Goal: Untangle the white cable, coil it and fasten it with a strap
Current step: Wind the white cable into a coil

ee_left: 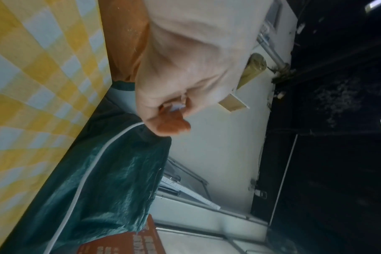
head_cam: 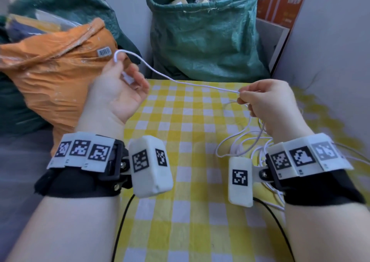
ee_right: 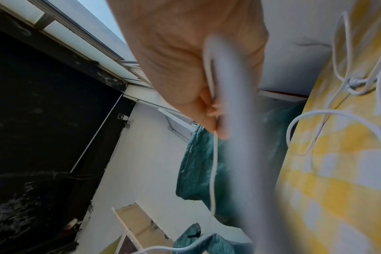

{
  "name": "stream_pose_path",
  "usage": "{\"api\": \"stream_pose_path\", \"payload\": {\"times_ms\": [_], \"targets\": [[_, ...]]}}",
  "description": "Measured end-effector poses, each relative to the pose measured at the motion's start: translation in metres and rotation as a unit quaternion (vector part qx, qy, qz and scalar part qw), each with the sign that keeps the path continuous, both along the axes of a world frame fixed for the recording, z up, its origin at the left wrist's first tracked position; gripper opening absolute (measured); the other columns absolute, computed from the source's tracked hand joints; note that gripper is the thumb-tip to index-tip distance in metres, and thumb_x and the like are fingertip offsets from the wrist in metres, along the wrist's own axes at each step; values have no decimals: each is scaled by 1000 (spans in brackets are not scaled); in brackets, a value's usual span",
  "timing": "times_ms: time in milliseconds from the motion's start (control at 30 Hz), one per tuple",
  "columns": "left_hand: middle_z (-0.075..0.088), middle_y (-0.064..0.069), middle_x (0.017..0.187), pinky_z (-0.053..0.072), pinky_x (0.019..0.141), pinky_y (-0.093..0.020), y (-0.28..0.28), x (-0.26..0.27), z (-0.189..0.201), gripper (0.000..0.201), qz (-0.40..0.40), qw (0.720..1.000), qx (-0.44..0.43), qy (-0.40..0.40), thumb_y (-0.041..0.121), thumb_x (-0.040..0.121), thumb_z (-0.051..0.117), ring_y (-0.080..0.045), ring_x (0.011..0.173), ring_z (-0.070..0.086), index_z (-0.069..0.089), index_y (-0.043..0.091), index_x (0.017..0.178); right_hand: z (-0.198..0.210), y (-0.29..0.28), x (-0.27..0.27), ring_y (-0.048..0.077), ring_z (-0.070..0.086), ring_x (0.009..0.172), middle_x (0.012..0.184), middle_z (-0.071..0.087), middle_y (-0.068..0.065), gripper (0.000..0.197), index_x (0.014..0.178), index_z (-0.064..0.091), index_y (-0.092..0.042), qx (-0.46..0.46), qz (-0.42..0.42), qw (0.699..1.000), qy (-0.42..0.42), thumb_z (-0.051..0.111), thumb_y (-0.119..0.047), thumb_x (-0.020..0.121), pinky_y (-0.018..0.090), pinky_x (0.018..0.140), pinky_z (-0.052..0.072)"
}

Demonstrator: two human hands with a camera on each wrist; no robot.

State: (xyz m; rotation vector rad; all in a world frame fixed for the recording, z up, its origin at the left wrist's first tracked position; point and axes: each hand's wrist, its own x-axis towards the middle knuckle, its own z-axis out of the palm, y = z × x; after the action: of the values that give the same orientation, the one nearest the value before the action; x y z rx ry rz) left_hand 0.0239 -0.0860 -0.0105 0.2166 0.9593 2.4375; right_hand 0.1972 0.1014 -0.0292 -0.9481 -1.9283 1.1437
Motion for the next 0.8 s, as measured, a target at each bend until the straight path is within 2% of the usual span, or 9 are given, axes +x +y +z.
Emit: {"api": "stream_pose_path", "payload": {"times_ms": [67, 167, 267, 333, 400, 500, 633, 700, 800], "targets": [[53, -1, 66, 47, 48, -17, 8, 15, 4, 21, -68, 993, -50, 79, 16, 101, 36, -8, 51, 51, 52, 22, 89, 2, -11, -3, 11, 52, 52, 74, 71, 6, 17, 78, 70, -19, 0, 78, 997, -31, 65, -3, 78, 24, 53, 48], [64, -7, 70, 58, 63, -27, 14, 32, -1, 21, -159, 968, -114, 158, 9, 101, 36, -16, 64, 66, 51, 12, 87, 5, -27, -4, 12, 56, 62, 89, 72, 8, 21, 102, 70, -12, -7, 215, 973, -80, 62, -1, 85, 16, 56, 51], [70, -7, 82, 52, 88, -37, 20, 45, -5, 26, -217, 924, -185, 253, 11, 102, 32, -22, 89, 68, 49, 15, 83, 9, -37, -3, 9, 57, 60, 89, 72, 6, 23, 105, 69, -10, 1, 279, 957, -75, 59, 1, 87, 14, 54, 49], [69, -7, 91, 46, 91, -38, 22, 48, -8, 27, -224, 904, -222, 289, 13, 103, 32, -23, 92, 66, 48, 17, 82, 11, -42, -3, 9, 58, 57, 88, 73, 10, 17, 99, 68, -9, 2, 291, 955, -67, 62, 0, 86, 16, 52, 48], [64, -5, 92, 45, 86, -38, 24, 49, -9, 26, -212, 897, -247, 300, 15, 103, 32, -25, 87, 66, 48, 18, 83, 13, -44, -4, 9, 58, 53, 86, 74, 13, 12, 92, 63, -11, 4, 291, 955, -59, 65, -1, 85, 19, 50, 47], [53, -4, 74, 48, 70, -34, 26, 50, -10, 27, -163, 899, -271, 303, 12, 103, 31, -19, 62, 57, 48, 14, 83, 15, -43, -3, 10, 54, 48, 77, 74, 9, 20, 87, 55, -16, -9, 291, 956, -33, 69, -4, 81, 21, 47, 44], [42, 3, 52, 28, 44, -19, 25, 41, -12, 27, -93, 902, -311, 284, 9, 101, 30, -12, 46, 35, 50, 14, 84, 17, -35, 1, 10, 47, 42, 71, 70, 9, 19, 91, 60, -13, -17, 263, 965, 6, 71, -4, 80, 21, 42, 39], [35, 4, 50, 18, 38, -15, 22, 34, -11, 27, -61, 903, -329, 272, 9, 100, 29, -8, 39, 27, 53, 15, 90, 16, -29, 2, 9, 46, 41, 69, 69, 8, 14, 87, 63, -13, -17, 236, 971, 24, 70, -3, 81, 21, 42, 39], [32, 6, 48, 17, 37, -14, 15, 26, -11, 27, -45, 887, -363, 283, 11, 100, 29, -5, 34, 23, 54, 18, 95, 13, -21, 1, 7, 44, 41, 66, 68, 3, 11, 77, 67, -15, 5, 180, 983, 33, 69, -5, 81, 21, 43, 38]]}}
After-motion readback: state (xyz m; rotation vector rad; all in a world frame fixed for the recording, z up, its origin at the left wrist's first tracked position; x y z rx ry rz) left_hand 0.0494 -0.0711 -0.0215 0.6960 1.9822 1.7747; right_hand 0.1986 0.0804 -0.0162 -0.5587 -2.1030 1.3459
